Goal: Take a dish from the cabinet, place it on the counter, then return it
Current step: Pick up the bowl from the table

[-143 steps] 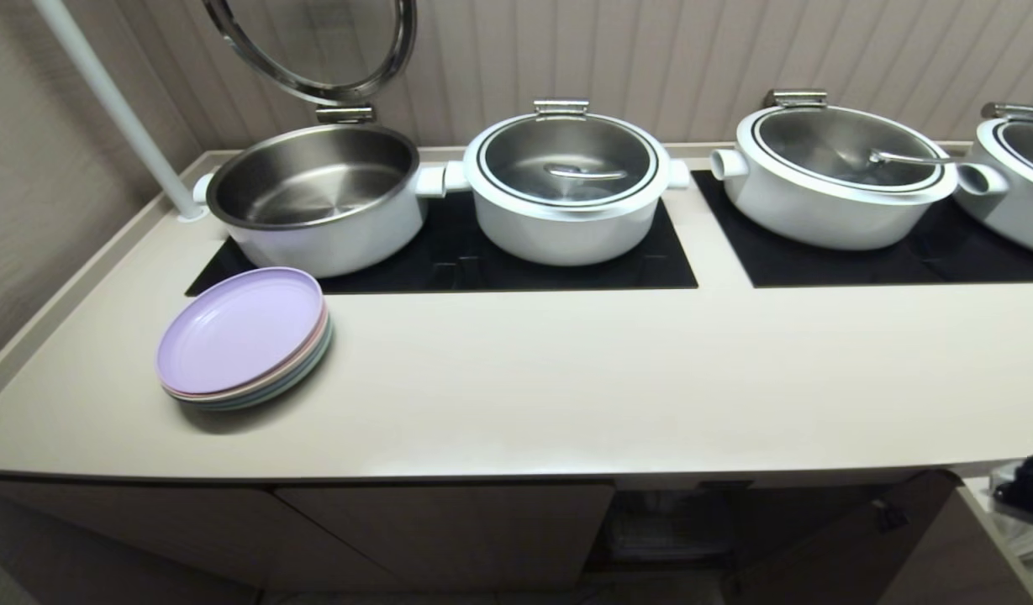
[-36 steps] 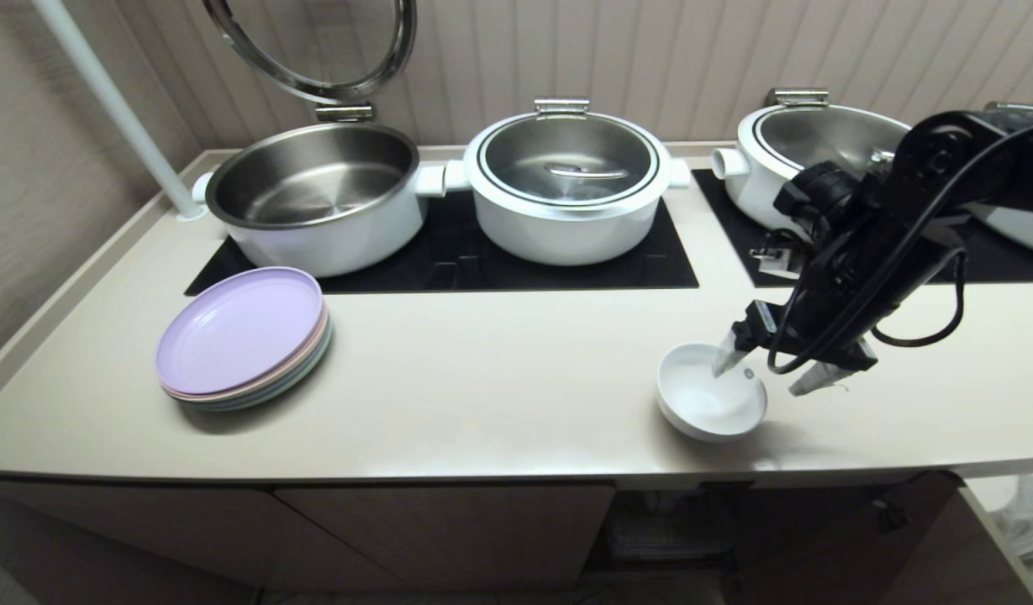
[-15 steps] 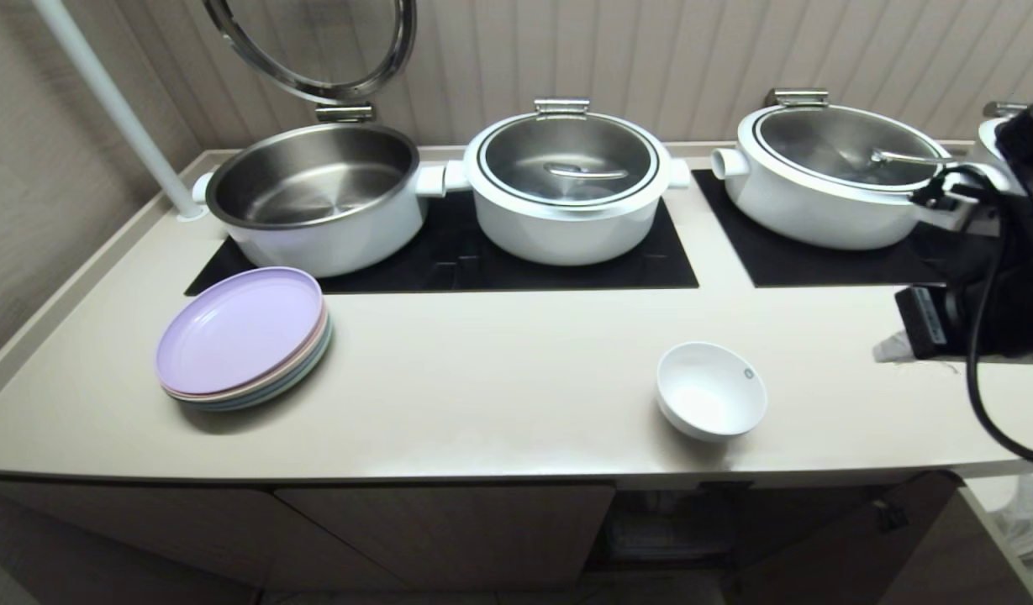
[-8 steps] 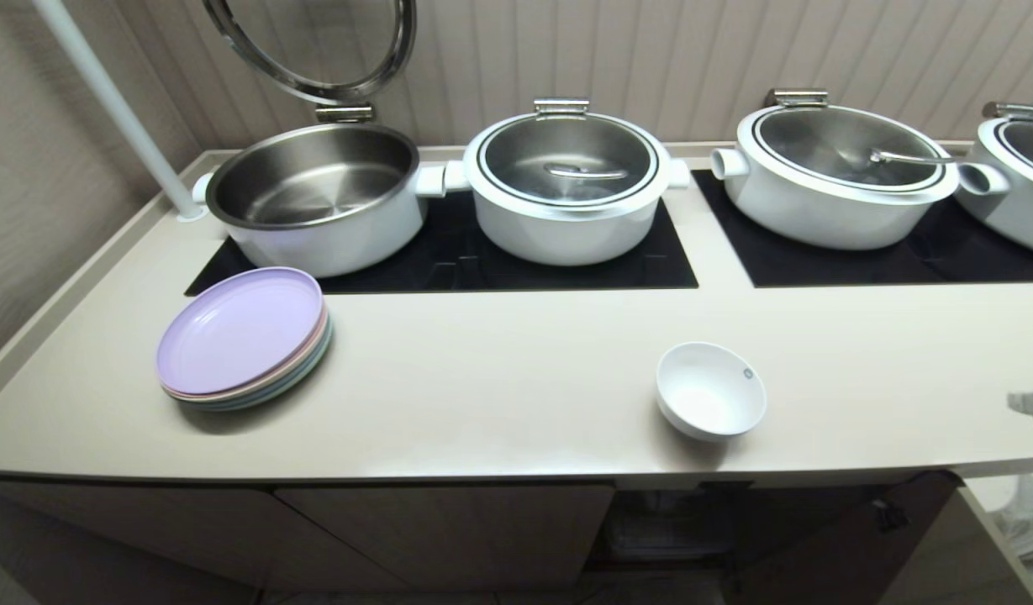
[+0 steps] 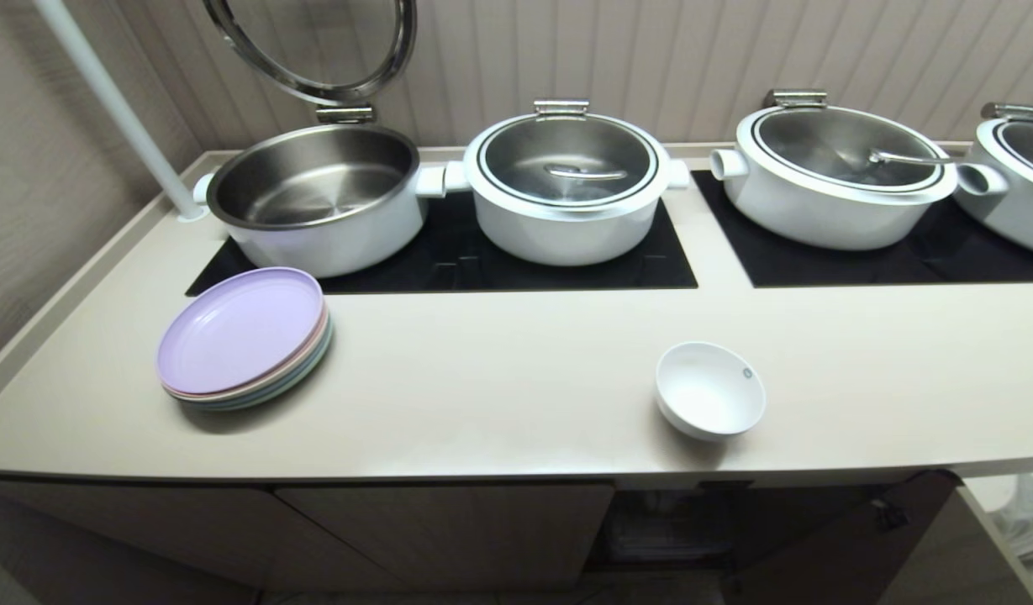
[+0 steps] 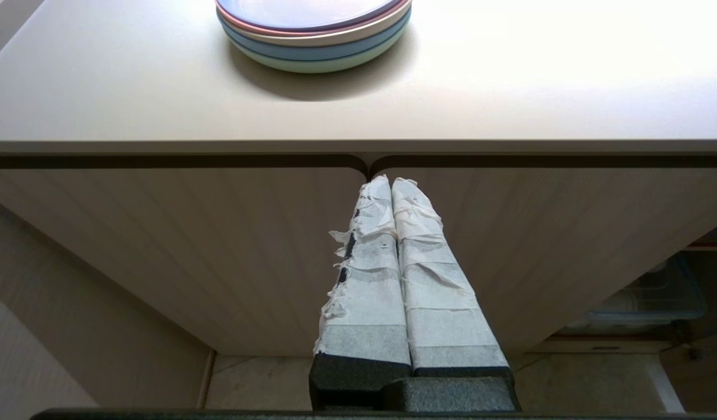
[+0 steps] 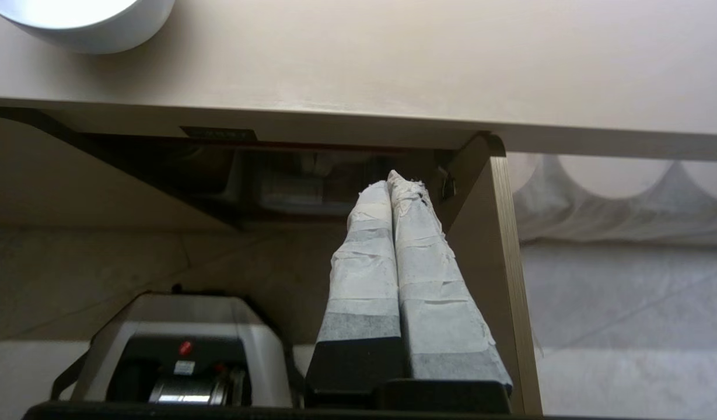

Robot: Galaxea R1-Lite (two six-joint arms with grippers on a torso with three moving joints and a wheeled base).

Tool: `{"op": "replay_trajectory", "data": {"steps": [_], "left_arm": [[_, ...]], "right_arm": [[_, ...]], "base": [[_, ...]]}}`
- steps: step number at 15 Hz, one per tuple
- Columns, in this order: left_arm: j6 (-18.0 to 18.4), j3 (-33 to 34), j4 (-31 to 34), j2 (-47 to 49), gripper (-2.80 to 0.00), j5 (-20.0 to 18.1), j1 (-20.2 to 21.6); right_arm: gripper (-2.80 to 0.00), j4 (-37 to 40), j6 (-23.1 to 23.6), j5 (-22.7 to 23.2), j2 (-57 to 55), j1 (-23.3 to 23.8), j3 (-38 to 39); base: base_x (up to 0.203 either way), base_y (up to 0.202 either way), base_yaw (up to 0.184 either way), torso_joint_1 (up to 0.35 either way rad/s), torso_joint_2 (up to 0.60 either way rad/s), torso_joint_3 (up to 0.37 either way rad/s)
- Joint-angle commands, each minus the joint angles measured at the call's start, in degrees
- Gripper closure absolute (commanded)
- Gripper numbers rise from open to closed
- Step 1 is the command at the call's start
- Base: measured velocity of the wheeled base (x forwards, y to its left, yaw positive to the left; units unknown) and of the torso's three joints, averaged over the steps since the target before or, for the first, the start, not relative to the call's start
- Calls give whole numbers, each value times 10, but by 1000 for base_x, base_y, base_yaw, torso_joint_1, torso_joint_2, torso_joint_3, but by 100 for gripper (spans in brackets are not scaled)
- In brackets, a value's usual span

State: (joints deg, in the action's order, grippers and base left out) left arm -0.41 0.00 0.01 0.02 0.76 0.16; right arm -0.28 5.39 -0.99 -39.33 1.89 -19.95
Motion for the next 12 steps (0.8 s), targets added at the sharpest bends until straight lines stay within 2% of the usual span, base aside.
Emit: {"op": "replay_trajectory", "data": {"steps": [1, 5, 8, 12], "left_arm": [[0, 0, 0, 0, 0, 0, 0], [0, 0, 1, 0, 0, 0, 0], [0, 0, 0, 0, 0, 0, 0], [0, 0, 0, 0, 0, 0, 0]], "right_arm": [[0, -69, 20, 3, 95, 4, 90], [0, -73, 32, 6, 217, -7, 186], [0, -11, 35, 25, 286, -8, 199], [0, 10, 20, 38, 347, -15, 196]], "base": [[0, 0, 0, 0, 0, 0], [0, 0, 0, 0, 0, 0], [0, 0, 0, 0, 0, 0], [0, 0, 0, 0, 0, 0]]}}
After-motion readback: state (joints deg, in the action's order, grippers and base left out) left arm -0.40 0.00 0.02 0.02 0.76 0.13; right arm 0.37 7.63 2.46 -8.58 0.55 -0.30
